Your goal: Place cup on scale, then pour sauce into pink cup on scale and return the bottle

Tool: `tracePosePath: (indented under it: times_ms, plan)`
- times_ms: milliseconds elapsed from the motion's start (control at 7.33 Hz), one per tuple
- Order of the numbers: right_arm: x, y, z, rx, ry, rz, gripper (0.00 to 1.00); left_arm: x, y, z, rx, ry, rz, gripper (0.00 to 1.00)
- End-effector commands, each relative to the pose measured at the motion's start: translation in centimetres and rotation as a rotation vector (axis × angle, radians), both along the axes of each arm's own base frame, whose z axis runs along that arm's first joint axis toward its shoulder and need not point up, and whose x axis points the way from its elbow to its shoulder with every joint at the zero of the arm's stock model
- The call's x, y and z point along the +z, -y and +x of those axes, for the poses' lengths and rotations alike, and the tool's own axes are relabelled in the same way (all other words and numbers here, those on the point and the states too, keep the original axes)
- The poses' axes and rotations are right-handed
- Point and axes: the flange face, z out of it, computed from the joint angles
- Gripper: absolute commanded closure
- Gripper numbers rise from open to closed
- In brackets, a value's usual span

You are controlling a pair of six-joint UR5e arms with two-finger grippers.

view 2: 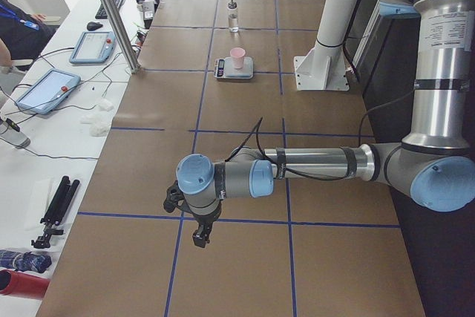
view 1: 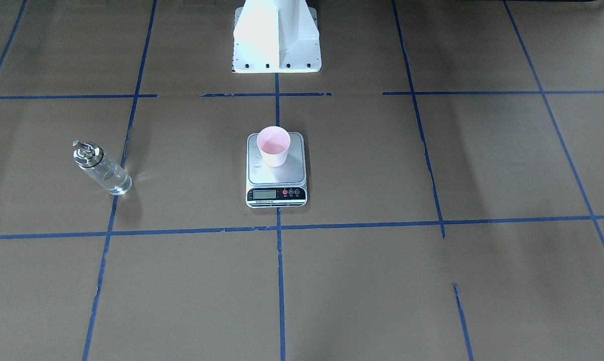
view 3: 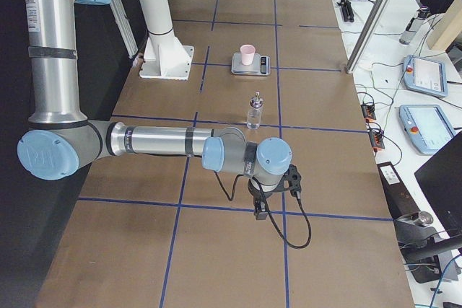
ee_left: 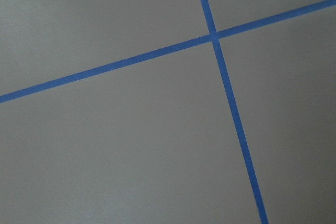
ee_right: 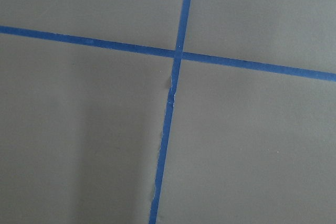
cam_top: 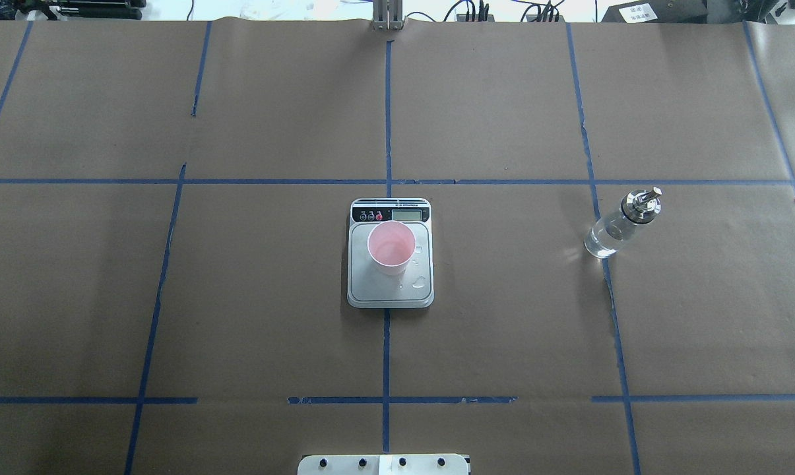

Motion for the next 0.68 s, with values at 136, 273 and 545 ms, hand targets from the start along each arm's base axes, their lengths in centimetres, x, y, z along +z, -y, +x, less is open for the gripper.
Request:
tracePosePath:
  times_ms: [136,273,545]
  plan:
    - [-0.3,0.4,0.1,0.049,-0.005,-0.042,0.0,-0.2,0.1,-0.2,-0.077,-0.002,-0.024,0.0]
    - [-1.0,1.0,0.1,0.109,-0.007,-0.091,0.0,-0.2,0.1,-0.2,-0.085,-0.003,-0.032,0.0]
    - [-1.3,1.9,0.2,0.196,-0.011,-0.049,0.0,-0.3,0.1,-0.2,-0.085,-0.003,-0.029,0.0]
